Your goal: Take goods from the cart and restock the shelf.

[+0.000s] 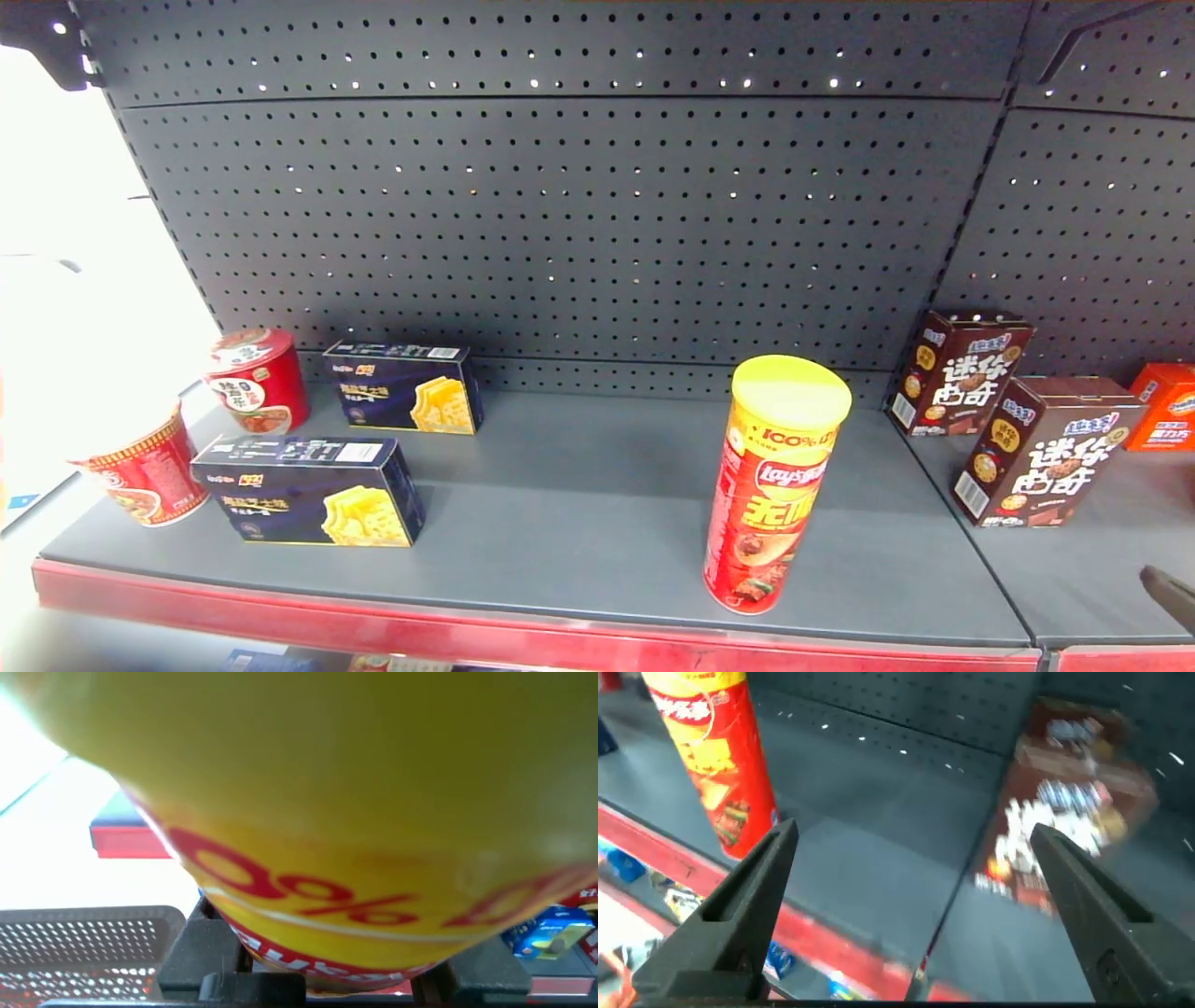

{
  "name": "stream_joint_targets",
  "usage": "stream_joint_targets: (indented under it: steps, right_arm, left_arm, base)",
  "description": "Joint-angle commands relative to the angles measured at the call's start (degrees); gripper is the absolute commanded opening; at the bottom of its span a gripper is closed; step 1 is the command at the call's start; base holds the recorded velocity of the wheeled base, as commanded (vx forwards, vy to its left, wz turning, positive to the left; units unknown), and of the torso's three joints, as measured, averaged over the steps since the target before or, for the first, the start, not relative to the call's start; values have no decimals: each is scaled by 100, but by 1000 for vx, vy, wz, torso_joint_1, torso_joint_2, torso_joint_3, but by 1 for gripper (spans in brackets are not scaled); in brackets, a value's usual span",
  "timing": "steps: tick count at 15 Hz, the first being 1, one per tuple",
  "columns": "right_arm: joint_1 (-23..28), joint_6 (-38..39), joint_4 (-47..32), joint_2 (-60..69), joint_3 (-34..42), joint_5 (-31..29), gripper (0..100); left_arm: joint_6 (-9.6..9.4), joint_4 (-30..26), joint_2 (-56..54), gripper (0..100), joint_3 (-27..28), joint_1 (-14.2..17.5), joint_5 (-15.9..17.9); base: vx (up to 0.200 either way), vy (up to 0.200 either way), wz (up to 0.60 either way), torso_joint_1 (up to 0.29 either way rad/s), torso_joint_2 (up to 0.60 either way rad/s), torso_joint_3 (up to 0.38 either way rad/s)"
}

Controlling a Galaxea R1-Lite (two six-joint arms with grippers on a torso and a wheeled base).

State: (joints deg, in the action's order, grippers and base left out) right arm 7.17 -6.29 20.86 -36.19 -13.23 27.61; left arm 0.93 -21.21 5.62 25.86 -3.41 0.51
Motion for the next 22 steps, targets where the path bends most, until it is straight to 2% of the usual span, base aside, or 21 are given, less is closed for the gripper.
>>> stream_joint_targets:
  steps: [1, 3, 5, 6, 8, 9, 10, 13, 15, 17, 19, 22]
  right_arm:
    - [285, 225, -1049, 1747, 356, -414, 100]
    - [329, 392, -2121, 2609, 233, -678, 100]
    - [540, 392, -2516, 3083, 277, -1118, 100]
    - [566, 427, -2402, 3110, 400, -1979, 100]
    - [566, 436, -2253, 3110, 540, -2700, 100]
    - [566, 409, -2156, 3110, 760, -2911, 100]
    - [566, 401, -1708, 3110, 1191, -3218, 100]
    - [566, 427, -1682, 3110, 1323, -3341, 100]
    - [566, 154, -1699, 3110, 1314, -3165, 100]
    - [566, -100, -1690, 3110, 1323, -3060, 100]
    - [566, -74, -1690, 3110, 1323, -3280, 100]
    - [566, -57, -1682, 3110, 1323, -3332, 100]
  left_arm:
    - [-172, 12, 106, 0, 139, -10, 37]
    - [-391, 21, 361, 0, 447, -10, 186]
    - [-418, 73, 721, 0, 763, -28, 248]
    - [-418, 108, 1099, 0, 1035, -37, 538]
    - [-444, 214, 1565, 0, 1449, -28, 1065]
    - [-550, 258, 1697, 0, 1501, -28, 1302]
    - [-725, 275, 1811, 0, 1493, -28, 1461]
    - [-805, 275, 2119, 0, 1475, -28, 1645]
    - [-805, 355, 2251, 0, 1493, -28, 2023]
    - [-787, 574, 2646, 0, 1493, -37, 2331]
    - [-778, 952, 3182, 0, 1440, -37, 2515]
    - [-769, 1242, 3534, 0, 1413, -37, 2515]
  base:
    - [0, 0, 0, 0, 0, 0]
    - [0, 0, 0, 0, 0, 0]
    - [0, 0, 0, 0, 0, 0]
    - [0, 0, 0, 0, 0, 0]
    - [0, 0, 0, 0, 0, 0]
    - [0, 0, 0, 0, 0, 0]
    - [0, 0, 0, 0, 0, 0]
    - [0, 0, 0, 0, 0, 0]
    - [0, 0, 0, 0, 0, 0]
    - [0, 0, 0, 0, 0, 0]
    - [0, 0, 0, 0, 0, 0]
    - [0, 0, -200, 1, 4, -1]
